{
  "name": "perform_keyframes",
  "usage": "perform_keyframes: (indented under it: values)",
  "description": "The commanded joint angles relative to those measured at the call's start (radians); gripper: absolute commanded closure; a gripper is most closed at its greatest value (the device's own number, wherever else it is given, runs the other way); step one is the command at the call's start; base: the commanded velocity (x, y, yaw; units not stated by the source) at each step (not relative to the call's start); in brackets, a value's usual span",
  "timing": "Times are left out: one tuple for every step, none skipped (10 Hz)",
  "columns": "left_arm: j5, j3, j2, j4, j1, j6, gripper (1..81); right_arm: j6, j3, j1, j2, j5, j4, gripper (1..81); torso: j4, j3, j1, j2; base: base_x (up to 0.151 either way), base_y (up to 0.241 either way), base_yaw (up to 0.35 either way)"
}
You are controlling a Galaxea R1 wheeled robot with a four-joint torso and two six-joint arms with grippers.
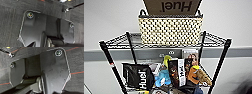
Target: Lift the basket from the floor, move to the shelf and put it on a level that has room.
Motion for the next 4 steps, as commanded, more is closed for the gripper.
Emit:
perform_keyframes:
  values:
    - [0.067, -0.095, 0.066, 0.013, -0.034, 0.004, 1.0, 0.0, -0.007, 0.032, 0.008, -0.026, -0.008, 1.0, 0.0, 0.0, 0.0, 0.0, 0.0, 0.0, 0.0]
    - [0.067, -0.108, 0.076, 0.013, -0.034, 0.004, 1.0, 0.0, -0.007, 0.032, 0.008, -0.026, -0.006, 1.0, 0.0, 0.0, 0.0, 0.0, 0.0, 0.0, 0.0]
    - [0.067, -0.126, 0.088, 0.013, -0.034, 0.004, 1.0, 0.0, -0.007, 0.032, 0.008, -0.026, -0.006, 1.0, 0.0, 0.0, 0.0, 0.0, 0.0, 0.0, 0.0]
    - [0.065, -0.153, 0.102, 0.013, -0.034, 0.004, 1.0, 0.0, -0.007, 0.032, 0.008, -0.026, -0.006, 1.0, 0.0, 0.0, 0.0, 0.0, 0.0, 0.0, 0.0]
